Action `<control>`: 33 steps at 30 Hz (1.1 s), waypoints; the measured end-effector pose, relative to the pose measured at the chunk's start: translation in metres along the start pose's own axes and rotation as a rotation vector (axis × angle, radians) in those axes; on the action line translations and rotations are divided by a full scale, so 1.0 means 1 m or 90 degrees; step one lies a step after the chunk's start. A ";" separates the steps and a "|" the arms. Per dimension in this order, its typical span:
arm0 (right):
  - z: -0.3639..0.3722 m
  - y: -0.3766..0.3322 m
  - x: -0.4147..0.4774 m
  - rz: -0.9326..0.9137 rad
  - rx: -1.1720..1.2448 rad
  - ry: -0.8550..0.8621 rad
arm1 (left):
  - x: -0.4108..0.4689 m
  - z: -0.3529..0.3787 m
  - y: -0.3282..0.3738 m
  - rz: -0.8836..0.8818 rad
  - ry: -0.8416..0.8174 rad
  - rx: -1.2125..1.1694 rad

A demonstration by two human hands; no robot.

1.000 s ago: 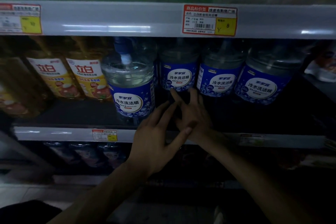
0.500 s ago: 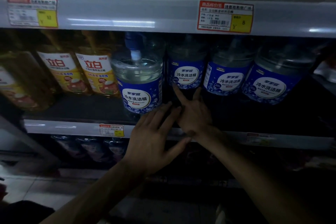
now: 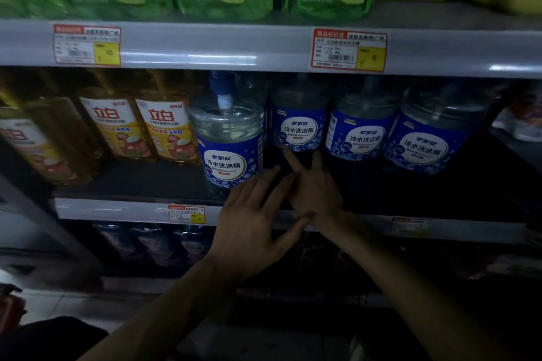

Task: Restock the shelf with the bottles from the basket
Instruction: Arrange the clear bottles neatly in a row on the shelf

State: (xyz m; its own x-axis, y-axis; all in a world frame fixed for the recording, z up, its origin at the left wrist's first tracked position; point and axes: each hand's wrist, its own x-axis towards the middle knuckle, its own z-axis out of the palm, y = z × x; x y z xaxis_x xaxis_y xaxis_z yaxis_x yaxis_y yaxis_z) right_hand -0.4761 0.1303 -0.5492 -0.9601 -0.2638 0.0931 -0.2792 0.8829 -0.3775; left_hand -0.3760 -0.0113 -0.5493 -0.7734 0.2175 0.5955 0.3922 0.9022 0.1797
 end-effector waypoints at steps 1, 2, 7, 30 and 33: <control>-0.002 0.004 -0.003 -0.018 -0.008 0.003 | -0.001 0.002 0.000 0.002 0.000 0.002; -0.005 0.008 -0.008 -0.040 -0.019 0.005 | -0.001 0.003 -0.001 0.004 0.000 0.004; -0.022 0.032 -0.036 -0.184 -0.106 0.052 | -0.004 0.008 -0.001 0.013 0.026 0.020; -0.086 0.079 -0.022 0.217 0.520 0.202 | 0.105 0.080 0.068 -0.340 -0.052 -0.606; -0.084 0.076 -0.017 0.236 0.554 0.204 | 0.115 0.083 0.073 -0.351 -0.012 -0.658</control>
State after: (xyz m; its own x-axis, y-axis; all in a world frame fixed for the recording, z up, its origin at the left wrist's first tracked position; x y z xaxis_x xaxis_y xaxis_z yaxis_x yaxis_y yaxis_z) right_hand -0.4824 0.2347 -0.5018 -0.9792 0.2009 0.0284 0.0260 0.2632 -0.9644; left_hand -0.4776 0.1106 -0.5324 -0.9689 -0.0951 0.2286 0.2137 0.1455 0.9660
